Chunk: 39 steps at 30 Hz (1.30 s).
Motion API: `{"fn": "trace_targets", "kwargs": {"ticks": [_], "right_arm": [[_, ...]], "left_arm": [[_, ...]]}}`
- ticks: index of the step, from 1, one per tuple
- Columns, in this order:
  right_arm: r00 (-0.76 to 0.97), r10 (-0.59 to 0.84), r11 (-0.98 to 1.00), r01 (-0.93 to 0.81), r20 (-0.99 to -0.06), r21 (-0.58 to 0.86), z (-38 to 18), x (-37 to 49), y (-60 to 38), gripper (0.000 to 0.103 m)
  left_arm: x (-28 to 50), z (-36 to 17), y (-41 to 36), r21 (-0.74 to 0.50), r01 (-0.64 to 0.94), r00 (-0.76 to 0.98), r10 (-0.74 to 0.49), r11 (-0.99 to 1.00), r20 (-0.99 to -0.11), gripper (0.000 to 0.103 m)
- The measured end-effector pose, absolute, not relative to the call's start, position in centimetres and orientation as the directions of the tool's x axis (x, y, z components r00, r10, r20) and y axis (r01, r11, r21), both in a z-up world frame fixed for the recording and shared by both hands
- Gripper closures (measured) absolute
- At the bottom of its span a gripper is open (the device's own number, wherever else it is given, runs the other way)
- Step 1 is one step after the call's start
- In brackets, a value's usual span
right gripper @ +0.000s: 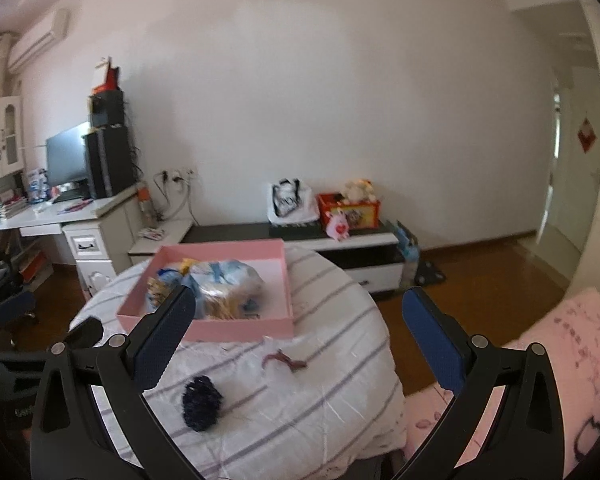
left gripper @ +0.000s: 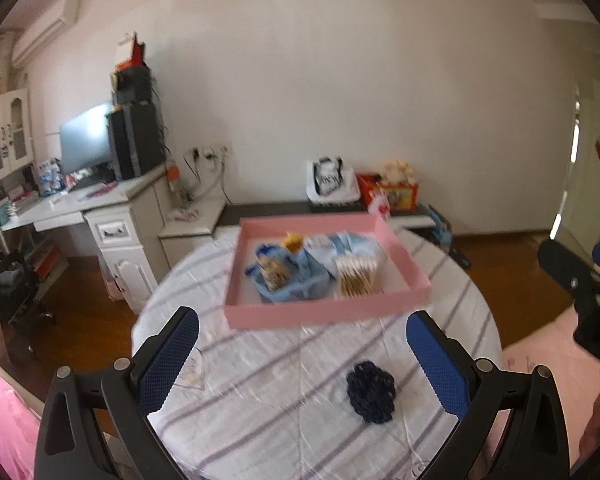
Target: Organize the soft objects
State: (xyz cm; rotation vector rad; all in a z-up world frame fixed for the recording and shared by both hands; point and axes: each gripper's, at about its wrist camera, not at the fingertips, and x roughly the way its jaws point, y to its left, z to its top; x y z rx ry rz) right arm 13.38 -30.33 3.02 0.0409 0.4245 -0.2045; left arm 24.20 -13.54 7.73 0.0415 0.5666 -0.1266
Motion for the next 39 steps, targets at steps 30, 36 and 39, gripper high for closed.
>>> {"fn": "trace_targets", "kwargs": {"ticks": [30, 36, 39], "right_arm": [[0.631, -0.247, 0.943, 0.331, -0.735, -0.032, -8.6, 20.0, -35.9, 0.0], [0.621, -0.227, 0.949, 0.314, -0.75, -0.028, -9.3, 20.7, -35.4, 0.0], [0.625, -0.204, 0.957, 0.288, -0.753, -0.02, -9.5, 21.2, -34.7, 0.0]], "left_arm": [[36.3, -7.0, -21.1, -0.033, 0.293, 0.519, -0.188, 0.956, -0.834, 0.044], [36.7, -6.7, -20.0, -0.069, 0.275, 0.522, -0.21, 0.959, -0.827, 0.082], [36.9, -6.1, -19.0, -0.083, 0.261, 0.527, -0.214, 0.962, -0.822, 0.087]]}}
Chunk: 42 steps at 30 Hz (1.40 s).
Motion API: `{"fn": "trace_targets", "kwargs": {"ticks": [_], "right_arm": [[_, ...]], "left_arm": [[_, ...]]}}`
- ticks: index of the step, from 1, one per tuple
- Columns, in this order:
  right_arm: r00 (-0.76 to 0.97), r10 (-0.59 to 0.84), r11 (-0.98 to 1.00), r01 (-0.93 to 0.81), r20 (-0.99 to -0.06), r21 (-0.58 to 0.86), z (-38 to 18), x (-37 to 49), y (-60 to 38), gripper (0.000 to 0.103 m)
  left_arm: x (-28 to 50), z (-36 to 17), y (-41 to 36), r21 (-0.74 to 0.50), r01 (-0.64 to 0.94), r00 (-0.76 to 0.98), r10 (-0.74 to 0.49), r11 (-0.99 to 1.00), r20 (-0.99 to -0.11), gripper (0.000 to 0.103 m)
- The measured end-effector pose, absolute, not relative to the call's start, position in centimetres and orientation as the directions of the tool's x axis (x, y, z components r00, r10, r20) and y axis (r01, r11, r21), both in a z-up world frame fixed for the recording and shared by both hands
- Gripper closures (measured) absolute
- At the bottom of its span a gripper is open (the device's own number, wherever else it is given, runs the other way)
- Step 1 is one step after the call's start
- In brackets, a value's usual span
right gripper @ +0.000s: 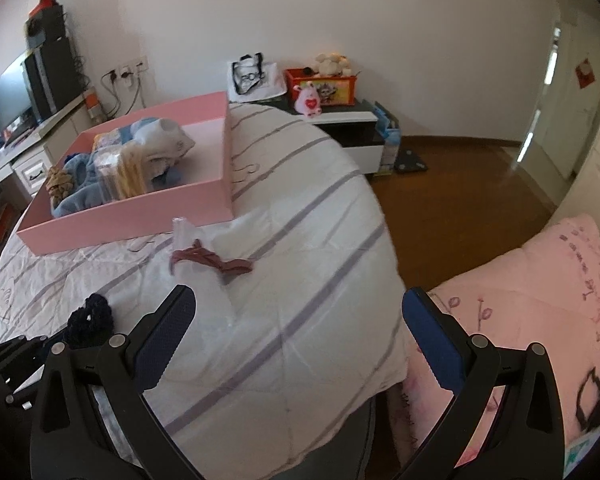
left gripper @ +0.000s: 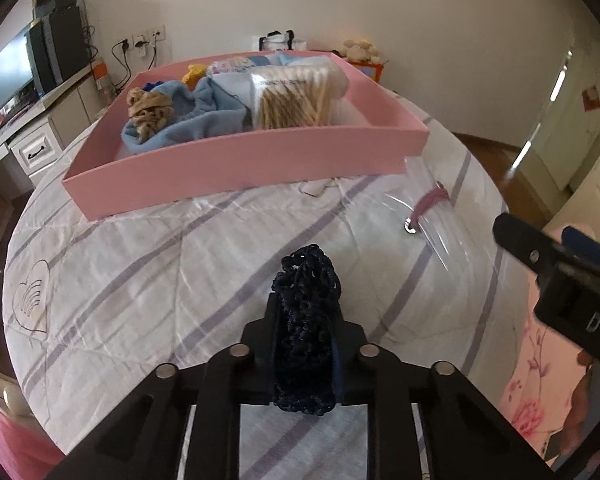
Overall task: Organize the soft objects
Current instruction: 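Grasp the navy scrunchie with the left gripper while the right gripper grasps the clear pink-tied bag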
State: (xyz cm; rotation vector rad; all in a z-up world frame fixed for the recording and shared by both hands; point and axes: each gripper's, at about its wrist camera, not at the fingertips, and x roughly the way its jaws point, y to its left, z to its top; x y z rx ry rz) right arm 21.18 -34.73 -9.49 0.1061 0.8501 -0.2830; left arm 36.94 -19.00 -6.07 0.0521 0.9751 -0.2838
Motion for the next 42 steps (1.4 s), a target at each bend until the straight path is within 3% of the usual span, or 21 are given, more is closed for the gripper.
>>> {"fn": "trace_targets", "kwargs": {"ticks": [15, 18, 20, 22, 24, 42], "right_arm": [[0.592, -0.106, 0.984, 0.181, -0.799, 0.004, -12.0, 25.7, -31.0, 0.003], [0.574, -0.088, 0.985, 0.17, -0.814, 0.013, -12.8, 26.4, -30.5, 0.012], [0.565, -0.07, 0.987, 0.158, -0.822, 0.025, -13.3, 26.7, -30.2, 0.024], [0.556, -0.056, 0.987, 0.154, -0.829, 0.037, -13.7, 26.8, -30.1, 0.051], [0.563, -0.07, 0.986, 0.167, -0.824, 0.03, -13.6, 26.7, -30.2, 0.063], [0.654, -0.022, 0.988, 0.128, -0.756, 0.082, -9.6, 24.3, -29.8, 0.067]], "left_arm": [[39.1, -5.3, -14.5, -0.068, 0.129, 0.573, -0.13, 0.989, -0.809, 0.088], [39.5, -5.5, -14.0, -0.066, 0.115, 0.573, -0.12, 0.991, -0.811, 0.088], [40.0, -5.6, -13.8, -0.072, 0.11, 0.569, -0.123, 0.991, -0.813, 0.088], [40.1, -5.6, -13.6, -0.072, 0.111, 0.57, -0.122, 0.991, -0.812, 0.088], [40.2, -5.6, -13.6, -0.071, 0.11, 0.571, -0.122, 0.991, -0.812, 0.088], [37.6, -1.9, -13.4, -0.062, 0.115, 0.634, -0.122, 0.991, -0.764, 0.088]]}}
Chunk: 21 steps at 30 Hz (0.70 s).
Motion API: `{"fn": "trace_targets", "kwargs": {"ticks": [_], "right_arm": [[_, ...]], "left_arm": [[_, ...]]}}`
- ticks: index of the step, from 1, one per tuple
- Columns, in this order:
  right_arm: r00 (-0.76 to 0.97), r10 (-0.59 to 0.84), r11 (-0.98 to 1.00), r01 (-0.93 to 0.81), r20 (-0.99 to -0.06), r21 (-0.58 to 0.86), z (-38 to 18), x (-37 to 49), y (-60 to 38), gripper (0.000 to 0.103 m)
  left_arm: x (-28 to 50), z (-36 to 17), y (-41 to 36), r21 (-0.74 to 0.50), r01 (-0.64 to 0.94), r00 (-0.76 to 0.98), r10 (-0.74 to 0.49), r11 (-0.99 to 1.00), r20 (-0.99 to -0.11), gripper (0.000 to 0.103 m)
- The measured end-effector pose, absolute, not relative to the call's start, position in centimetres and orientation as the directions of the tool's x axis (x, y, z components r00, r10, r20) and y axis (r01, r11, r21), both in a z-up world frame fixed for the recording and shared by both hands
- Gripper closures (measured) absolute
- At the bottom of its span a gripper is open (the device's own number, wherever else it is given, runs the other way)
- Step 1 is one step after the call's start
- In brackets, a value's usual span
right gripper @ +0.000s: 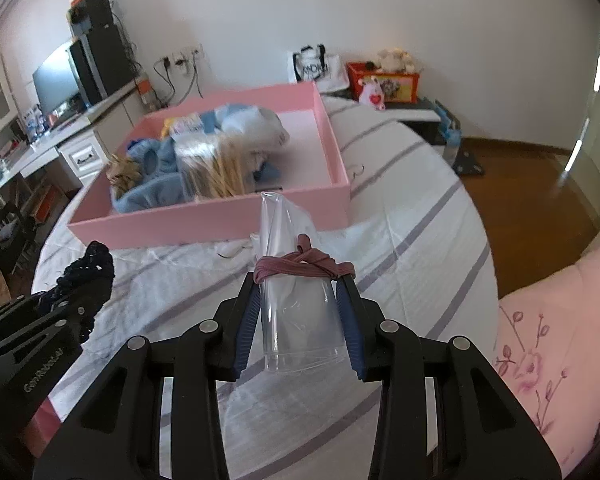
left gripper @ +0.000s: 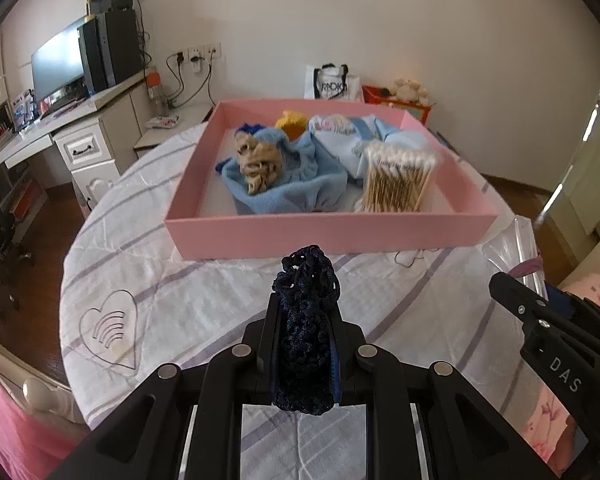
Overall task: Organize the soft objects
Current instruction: 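Grasp the navy scrunchie with the left gripper while the right gripper grasps the clear pink-tied bag, then lift and carry the navy scrunchie and clear bag toward the pink tray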
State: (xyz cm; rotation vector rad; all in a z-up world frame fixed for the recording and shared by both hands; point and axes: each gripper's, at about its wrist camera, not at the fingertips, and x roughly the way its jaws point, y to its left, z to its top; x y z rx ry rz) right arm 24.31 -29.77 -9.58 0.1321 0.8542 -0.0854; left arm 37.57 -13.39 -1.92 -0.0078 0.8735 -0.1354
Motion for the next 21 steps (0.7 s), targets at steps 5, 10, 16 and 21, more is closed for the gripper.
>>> {"fn": "trace_targets", "kwargs": {"ticks": [5, 10, 16, 21], "right_arm": [[0.699, -0.016, 0.99, 0.11, -0.715, 0.085, -7.6, 23.2, -29.2, 0.067], [0.747, -0.008, 0.993, 0.086, -0.665, 0.085, -5.3, 21.6, -28.5, 0.067], [0.802, -0.007, 0.995, 0.066, -0.597, 0.077, -2.6, 19.3, -27.8, 0.067], [0.847, -0.002, 0.997, 0.042, -0.531, 0.063, -0.3, 17.2, -26.9, 0.067]], "left_arm": [[35.6, 0.2, -13.3, -0.057, 0.12, 0.674, -0.123, 0.991, -0.729, 0.088], [33.1, 2.5, -12.9, -0.054, 0.123, 0.717, -0.126, 0.991, -0.686, 0.088], [30.0, 5.0, -12.5, -0.048, 0.119, 0.768, -0.123, 0.992, -0.629, 0.088], [26.8, 7.3, -11.8, -0.049, 0.113, 0.811, -0.121, 0.992, -0.573, 0.088]]}}
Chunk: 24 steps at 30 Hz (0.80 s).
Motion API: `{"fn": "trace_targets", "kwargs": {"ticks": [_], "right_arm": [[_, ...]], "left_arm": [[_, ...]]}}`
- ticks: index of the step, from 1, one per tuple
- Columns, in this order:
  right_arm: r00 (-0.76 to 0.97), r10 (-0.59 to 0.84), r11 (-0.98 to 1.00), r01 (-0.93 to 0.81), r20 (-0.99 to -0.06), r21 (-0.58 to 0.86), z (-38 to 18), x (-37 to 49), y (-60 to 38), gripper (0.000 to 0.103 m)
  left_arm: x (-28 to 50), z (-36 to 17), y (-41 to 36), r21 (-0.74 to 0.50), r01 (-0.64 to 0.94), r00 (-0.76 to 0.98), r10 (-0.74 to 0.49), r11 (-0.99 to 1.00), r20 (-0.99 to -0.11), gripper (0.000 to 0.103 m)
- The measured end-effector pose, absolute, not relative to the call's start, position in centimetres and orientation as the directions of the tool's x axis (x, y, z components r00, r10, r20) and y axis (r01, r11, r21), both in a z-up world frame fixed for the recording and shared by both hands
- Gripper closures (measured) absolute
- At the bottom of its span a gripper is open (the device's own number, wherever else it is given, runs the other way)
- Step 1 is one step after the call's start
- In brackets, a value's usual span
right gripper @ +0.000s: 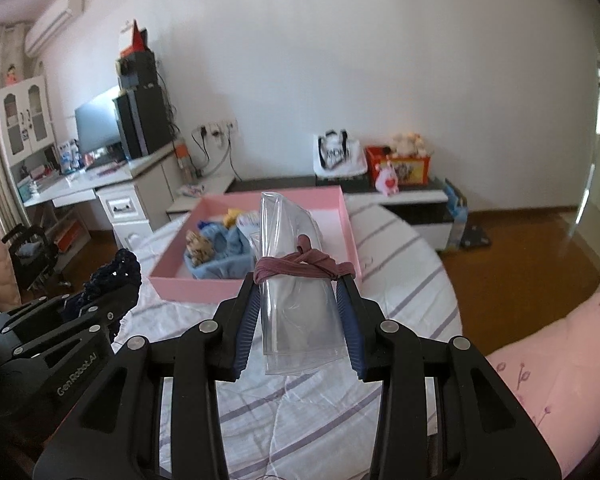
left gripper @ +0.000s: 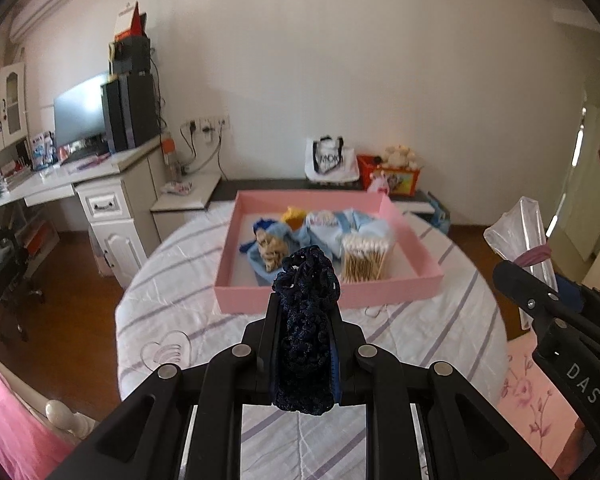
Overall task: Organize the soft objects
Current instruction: 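Lift and carry the navy scrunchie and clear bag toward the pink tray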
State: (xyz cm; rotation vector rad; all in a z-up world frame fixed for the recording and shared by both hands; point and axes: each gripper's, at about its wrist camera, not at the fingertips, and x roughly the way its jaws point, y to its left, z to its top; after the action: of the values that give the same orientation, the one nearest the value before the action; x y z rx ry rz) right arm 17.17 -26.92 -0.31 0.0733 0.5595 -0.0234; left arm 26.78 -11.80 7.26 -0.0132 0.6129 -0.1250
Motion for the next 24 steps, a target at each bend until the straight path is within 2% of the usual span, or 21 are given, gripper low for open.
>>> {"fn": "trace_targets", "kwargs": {"ticks": [13, 24], "right_arm": [[0.926, -0.025, 1.0, 0.022, -0.377, -0.012, 4.0, 12.2, -24.0, 0.067], [0.949, -0.045, 0.998, 0.033, -0.313, -0.044, 5.6, 10.2, -22.6, 0.067]], "left_arm": [[18.4, 11.5, -11.1, -0.025, 0.1, 0.897, -0.101, 0.995, -0.431, 0.087], [14.5, 11.0, -10.7, -0.019, 0.09, 0.923, -0.09, 0.996, -0.375, 0.087]]}}
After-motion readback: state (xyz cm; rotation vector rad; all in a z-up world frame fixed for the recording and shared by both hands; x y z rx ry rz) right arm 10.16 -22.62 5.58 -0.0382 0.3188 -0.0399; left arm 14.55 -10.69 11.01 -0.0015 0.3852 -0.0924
